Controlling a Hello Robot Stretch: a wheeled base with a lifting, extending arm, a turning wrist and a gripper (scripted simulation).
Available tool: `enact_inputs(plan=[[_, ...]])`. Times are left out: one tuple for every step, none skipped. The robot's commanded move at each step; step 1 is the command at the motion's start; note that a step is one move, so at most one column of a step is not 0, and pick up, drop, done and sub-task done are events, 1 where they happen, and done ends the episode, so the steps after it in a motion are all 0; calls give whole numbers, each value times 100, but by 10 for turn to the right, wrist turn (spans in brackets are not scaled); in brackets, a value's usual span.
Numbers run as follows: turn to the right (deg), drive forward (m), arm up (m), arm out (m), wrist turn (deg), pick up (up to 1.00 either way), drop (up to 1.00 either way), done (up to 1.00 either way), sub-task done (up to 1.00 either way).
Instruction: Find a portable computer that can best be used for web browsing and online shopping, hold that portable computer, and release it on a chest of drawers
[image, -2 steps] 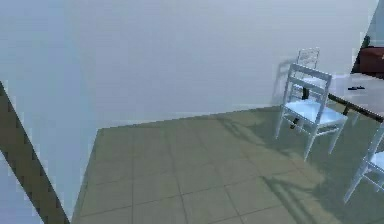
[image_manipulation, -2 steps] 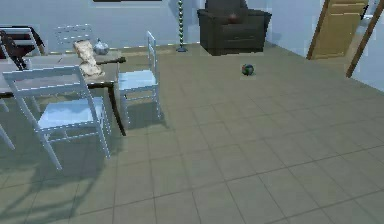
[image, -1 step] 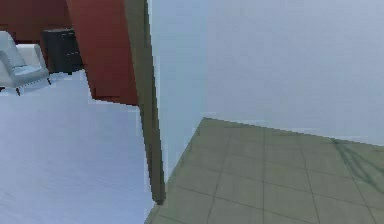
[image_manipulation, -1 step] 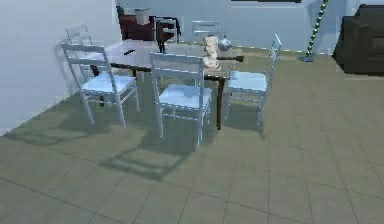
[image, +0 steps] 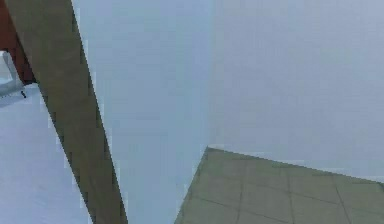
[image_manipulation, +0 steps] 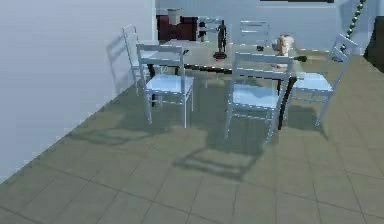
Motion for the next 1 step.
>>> enact_inputs(plan=[[-450, 0, 0, 0, 0, 0, 0, 0, 0]])
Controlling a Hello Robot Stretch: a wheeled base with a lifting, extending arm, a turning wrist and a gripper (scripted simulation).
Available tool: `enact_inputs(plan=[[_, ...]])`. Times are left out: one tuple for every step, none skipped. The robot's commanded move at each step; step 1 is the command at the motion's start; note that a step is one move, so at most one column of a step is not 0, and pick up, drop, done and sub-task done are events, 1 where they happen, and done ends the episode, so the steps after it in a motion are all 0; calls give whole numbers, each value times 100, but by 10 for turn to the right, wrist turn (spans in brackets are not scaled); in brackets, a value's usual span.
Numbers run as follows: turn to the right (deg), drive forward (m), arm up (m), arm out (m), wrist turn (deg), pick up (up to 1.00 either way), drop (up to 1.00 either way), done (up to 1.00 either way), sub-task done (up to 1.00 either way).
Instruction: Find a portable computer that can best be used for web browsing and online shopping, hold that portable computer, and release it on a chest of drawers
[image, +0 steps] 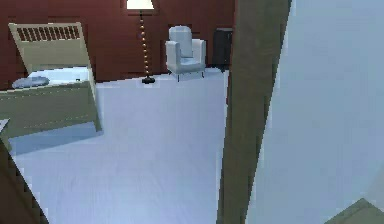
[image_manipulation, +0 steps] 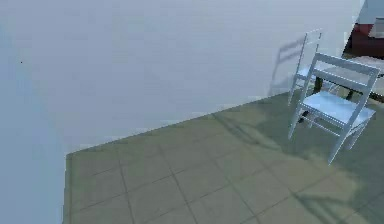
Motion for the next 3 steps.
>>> enact_inputs(plan=[[-180, 0, 0, 0, 0, 0, 0, 0, 0], [0, 30, 0, 0, 0, 0, 0, 0, 0], [-150, 0, 0, 0, 0, 0, 0, 0, 0]])
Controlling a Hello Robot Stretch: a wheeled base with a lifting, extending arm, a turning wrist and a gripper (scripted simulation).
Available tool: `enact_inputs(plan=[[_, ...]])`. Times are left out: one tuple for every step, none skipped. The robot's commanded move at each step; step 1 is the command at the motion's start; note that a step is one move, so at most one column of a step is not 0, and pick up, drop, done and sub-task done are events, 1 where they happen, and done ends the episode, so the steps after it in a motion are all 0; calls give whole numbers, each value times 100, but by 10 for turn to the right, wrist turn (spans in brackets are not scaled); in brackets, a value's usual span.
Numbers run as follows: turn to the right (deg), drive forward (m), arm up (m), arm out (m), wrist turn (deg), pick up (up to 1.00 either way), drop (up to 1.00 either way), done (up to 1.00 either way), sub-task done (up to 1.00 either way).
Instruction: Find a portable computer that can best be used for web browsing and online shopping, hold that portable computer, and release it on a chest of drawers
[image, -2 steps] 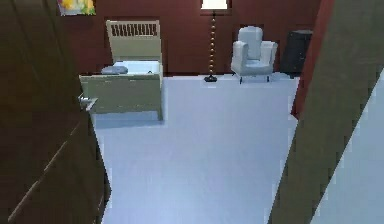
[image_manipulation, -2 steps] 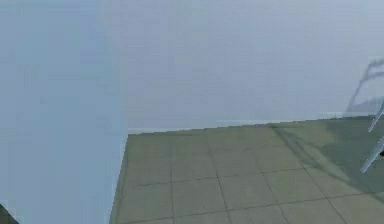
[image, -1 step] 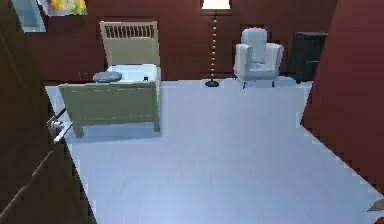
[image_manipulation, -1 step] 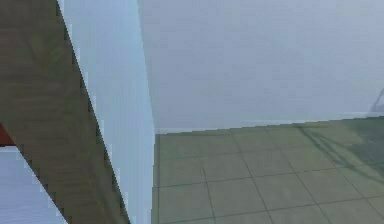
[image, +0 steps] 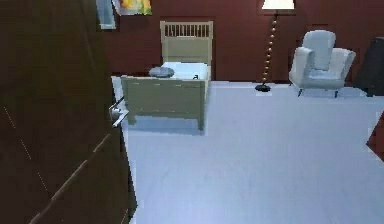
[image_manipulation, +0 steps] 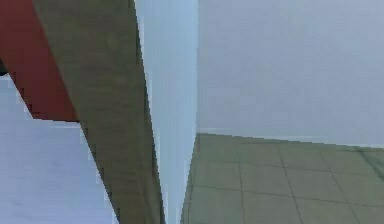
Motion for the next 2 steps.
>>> enact_inputs(plan=[[0, 100, 0, 0, 0, 0, 0, 0, 0], [-90, 0, 0, 0, 0, 0, 0, 0, 0]])
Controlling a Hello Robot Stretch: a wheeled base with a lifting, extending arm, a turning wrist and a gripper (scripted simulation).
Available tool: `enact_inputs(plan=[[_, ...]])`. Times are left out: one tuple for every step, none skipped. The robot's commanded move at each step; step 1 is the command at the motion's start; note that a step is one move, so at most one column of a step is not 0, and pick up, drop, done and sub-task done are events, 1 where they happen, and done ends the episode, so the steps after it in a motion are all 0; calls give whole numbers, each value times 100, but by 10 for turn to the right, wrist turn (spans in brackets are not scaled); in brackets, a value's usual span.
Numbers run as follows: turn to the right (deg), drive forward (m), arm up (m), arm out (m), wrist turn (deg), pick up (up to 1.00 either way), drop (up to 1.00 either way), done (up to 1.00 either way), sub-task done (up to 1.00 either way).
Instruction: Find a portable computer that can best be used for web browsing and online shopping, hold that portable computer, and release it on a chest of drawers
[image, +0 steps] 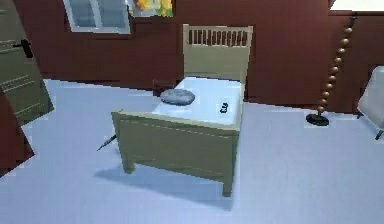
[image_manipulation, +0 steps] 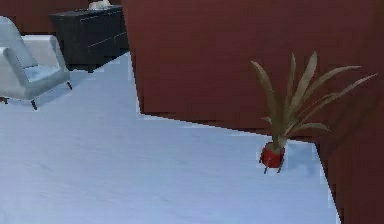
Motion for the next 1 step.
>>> enact_inputs(plan=[[0, 20, 0, 0, 0, 0, 0, 0, 0]])
